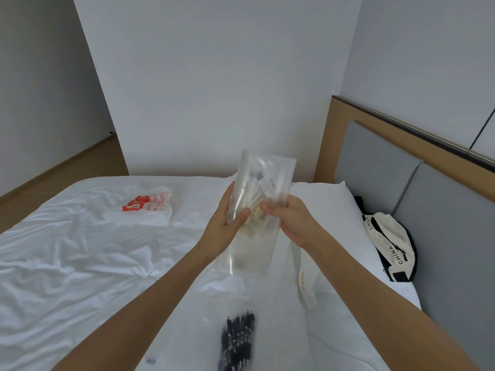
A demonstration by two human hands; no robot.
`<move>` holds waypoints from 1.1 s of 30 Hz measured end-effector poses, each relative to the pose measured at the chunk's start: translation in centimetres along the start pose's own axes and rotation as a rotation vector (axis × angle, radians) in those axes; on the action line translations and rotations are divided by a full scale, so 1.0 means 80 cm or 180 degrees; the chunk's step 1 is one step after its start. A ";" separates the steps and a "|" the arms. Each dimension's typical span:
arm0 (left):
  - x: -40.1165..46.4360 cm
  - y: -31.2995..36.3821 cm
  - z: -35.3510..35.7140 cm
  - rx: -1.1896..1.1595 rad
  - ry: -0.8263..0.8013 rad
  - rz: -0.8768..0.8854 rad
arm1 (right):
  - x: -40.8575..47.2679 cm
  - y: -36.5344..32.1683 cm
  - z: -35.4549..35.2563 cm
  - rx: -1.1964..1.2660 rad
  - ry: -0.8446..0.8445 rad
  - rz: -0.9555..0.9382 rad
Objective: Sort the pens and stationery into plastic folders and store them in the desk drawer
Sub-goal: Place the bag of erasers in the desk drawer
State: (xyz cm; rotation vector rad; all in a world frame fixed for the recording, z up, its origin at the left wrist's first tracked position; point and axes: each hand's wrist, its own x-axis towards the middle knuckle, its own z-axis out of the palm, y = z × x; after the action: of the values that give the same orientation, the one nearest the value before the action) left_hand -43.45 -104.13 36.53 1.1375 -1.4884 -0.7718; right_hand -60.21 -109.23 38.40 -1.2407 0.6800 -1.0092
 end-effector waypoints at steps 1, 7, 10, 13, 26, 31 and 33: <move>0.000 0.002 -0.001 -0.0025 0.0004 -0.0034 | 0.000 0.000 0.001 0.0006 0.0022 -0.0039; -0.007 0.029 0.003 -0.0138 -0.0040 0.0040 | -0.004 -0.009 0.012 0.0038 0.0006 -0.0163; -0.009 0.032 0.006 -0.0141 -0.0095 0.0109 | -0.005 -0.012 0.014 0.0033 -0.0030 -0.0119; -0.008 0.029 0.008 -0.0180 -0.0116 0.0068 | -0.005 -0.014 0.018 0.0003 -0.0023 -0.0081; -0.008 0.013 0.010 -0.0846 -0.0172 -0.0416 | -0.007 -0.018 0.021 -0.0721 -0.0050 -0.0300; -0.014 0.011 0.007 -0.0949 -0.0038 -0.0467 | -0.002 -0.017 0.024 -0.2216 0.0573 -0.0565; -0.015 0.009 0.006 -0.0998 0.0004 -0.0486 | 0.002 -0.012 0.023 -0.2470 0.0901 -0.0530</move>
State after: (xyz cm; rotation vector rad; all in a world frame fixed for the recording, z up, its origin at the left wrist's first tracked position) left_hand -44.11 -102.83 36.65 1.0185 -1.2361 -1.0682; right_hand -58.78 -108.59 39.74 -1.8618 1.2813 -1.1089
